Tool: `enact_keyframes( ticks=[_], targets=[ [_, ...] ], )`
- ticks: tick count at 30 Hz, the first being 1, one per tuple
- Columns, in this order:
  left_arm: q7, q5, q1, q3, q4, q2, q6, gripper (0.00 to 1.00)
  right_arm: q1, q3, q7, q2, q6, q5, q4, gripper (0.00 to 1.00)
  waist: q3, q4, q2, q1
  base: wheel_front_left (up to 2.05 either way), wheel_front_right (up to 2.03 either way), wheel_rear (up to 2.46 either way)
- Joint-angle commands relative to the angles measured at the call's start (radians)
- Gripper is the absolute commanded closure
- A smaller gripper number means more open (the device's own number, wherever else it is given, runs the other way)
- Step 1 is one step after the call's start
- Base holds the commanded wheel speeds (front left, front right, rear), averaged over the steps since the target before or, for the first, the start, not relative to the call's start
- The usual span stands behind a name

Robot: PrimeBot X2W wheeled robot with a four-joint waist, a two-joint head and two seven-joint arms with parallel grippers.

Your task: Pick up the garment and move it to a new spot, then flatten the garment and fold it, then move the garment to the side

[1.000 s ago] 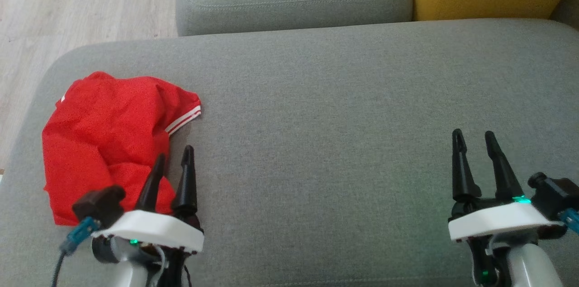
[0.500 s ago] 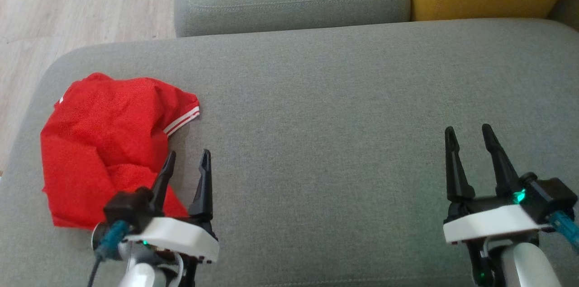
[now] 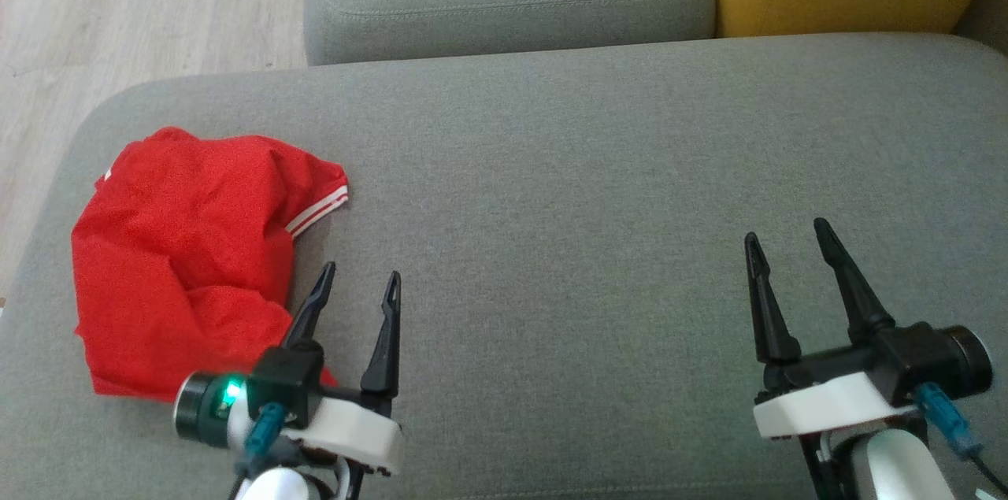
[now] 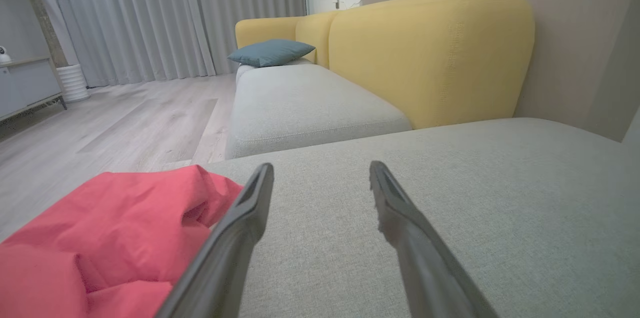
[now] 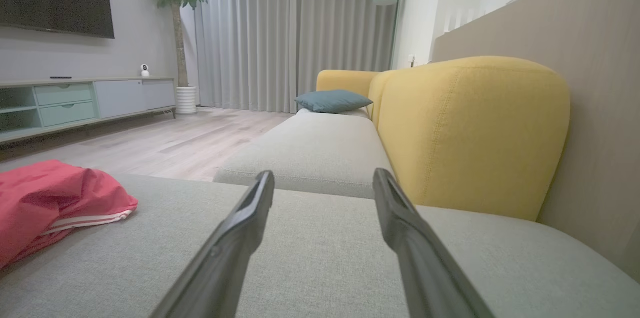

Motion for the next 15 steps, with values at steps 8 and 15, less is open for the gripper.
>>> enact_keyframes(
  ticks=[8,15],
  targets=[
    [-0.039,0.032,-0.046,0.026,-0.088,-0.001,0.028,0.0,-0.013,0.031,-0.037,-0.008,-0.001,-0.007,-0.058,0.0,-0.002,0.006,-0.0001,0.0,0.0,0.0,0.0],
    [-0.057,0.025,-0.008,0.094,-0.119,-0.052,-0.015,0.0,0.0,0.026,-0.055,-0.009,-0.001,0.14,-0.026,0.0,-0.009,0.01,-0.0001,0.0,0.0,0.0,0.0]
  ],
)
